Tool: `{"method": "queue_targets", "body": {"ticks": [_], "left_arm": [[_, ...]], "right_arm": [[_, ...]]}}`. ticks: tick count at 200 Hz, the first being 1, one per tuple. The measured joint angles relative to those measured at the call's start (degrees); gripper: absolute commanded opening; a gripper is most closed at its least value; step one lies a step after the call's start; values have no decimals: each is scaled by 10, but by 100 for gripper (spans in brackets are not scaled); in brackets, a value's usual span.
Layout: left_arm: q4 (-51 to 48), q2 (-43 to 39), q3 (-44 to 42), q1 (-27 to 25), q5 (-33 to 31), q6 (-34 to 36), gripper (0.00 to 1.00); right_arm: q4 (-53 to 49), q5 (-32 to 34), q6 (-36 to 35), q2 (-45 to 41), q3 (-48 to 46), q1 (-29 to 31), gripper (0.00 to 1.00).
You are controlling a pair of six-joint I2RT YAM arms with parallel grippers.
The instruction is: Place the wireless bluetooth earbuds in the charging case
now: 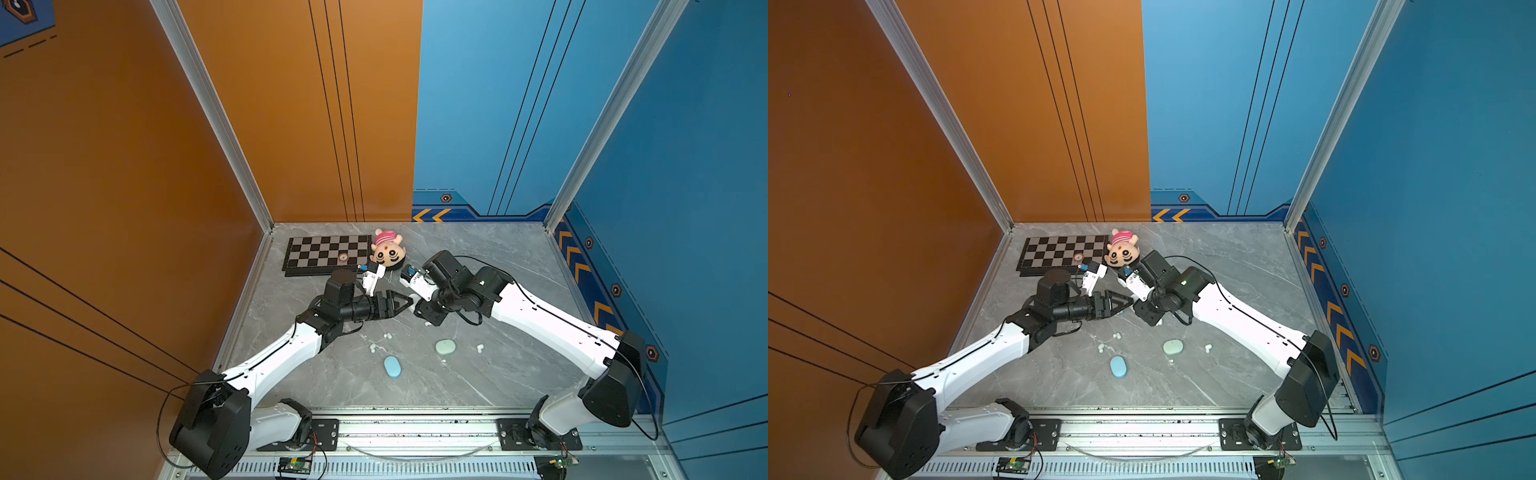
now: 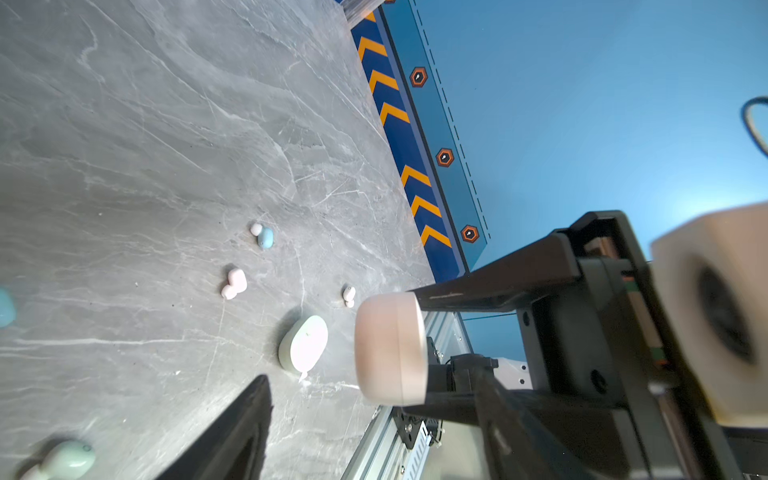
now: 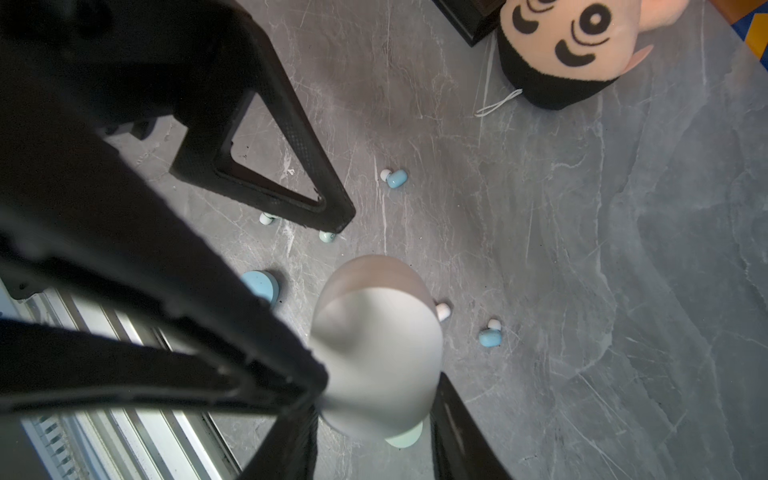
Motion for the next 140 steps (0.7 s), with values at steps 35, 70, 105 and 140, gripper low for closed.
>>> {"method": "queue_targets", "body": {"ticks": [35, 70, 105, 140], "left_arm": [[0, 17, 3, -13, 0, -7, 60], [5, 30, 15, -22, 0, -14, 39], [13, 38, 26, -29, -2, -17, 14], [13, 49, 36, -34, -1, -29, 0]], "right_arm": [[6, 0, 2, 0, 0, 7, 26], [10, 3, 9, 0, 0, 12, 26], [14, 12, 16, -2, -3, 13, 26], [17, 17, 27, -9, -12, 10, 47]]}}
